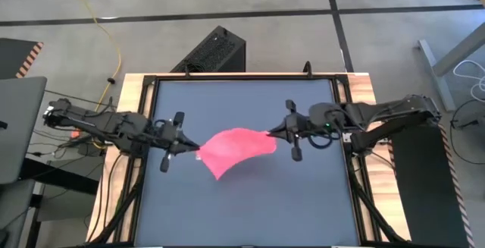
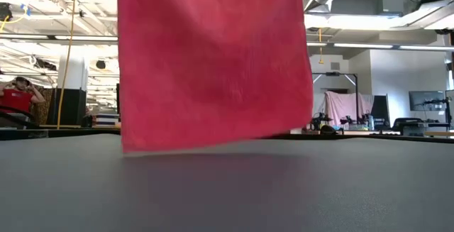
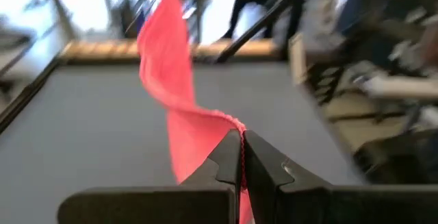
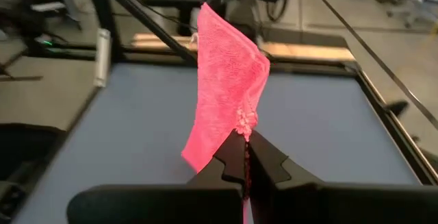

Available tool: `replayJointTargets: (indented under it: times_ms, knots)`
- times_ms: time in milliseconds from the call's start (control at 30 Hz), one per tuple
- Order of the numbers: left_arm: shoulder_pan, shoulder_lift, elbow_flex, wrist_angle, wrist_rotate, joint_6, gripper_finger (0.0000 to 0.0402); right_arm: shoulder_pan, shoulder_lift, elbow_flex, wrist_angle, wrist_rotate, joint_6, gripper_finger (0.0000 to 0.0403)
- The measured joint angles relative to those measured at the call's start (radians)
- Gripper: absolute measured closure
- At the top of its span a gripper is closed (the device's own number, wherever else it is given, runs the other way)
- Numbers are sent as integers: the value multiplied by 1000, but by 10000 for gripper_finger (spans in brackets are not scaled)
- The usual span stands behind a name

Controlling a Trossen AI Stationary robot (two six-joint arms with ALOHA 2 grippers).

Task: Roll towel
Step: Fold the microfiber towel

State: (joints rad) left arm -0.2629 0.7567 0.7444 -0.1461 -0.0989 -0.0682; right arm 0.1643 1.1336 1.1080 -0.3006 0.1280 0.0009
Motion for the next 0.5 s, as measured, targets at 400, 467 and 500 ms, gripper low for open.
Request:
replayJointTargets:
  times_ms: [400, 467, 500]
  knots:
    - [-34, 30, 0, -53, -193, -80, 401, -23, 64, 0, 11, 4, -9, 381]
    - [-11, 55, 0, -114, -239, -136, 401, -76, 117, 0, 12, 4, -1, 381]
    - [5, 71, 0, -151, -261, -166, 401, -108, 147, 0, 22, 4, 11, 381]
